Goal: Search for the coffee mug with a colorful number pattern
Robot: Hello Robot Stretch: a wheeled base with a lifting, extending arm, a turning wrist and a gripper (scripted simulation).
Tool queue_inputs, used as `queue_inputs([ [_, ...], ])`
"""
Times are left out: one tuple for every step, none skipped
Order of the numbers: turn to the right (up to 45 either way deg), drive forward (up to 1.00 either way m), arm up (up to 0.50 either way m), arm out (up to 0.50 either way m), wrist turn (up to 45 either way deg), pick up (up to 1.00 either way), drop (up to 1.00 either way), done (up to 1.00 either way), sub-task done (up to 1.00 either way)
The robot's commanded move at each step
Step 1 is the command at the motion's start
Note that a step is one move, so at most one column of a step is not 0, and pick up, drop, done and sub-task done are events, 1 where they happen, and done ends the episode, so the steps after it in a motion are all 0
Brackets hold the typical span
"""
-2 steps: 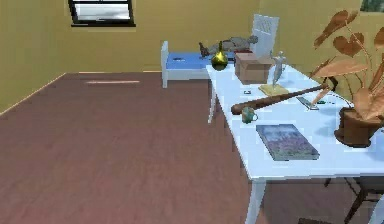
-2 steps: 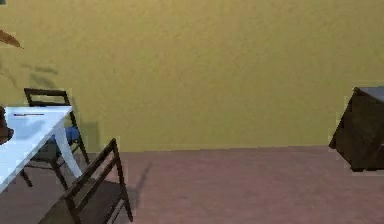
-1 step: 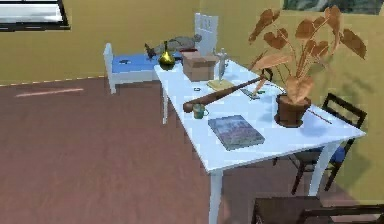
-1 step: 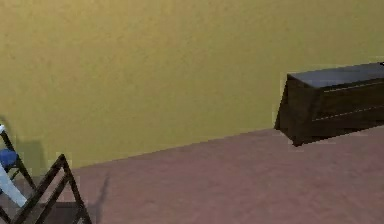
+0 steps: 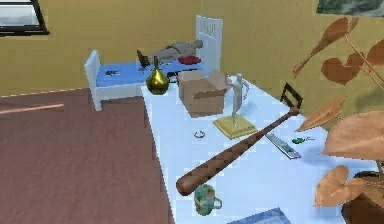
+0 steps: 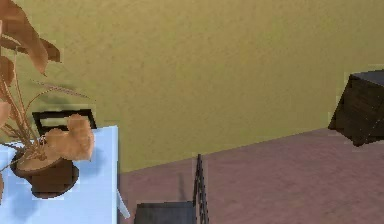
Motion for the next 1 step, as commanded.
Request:
queue_inputs([
  [0.0, 0.00, 0.00, 0.00, 0.0, 0.00, 0.00, 1.00, 0.00],
])
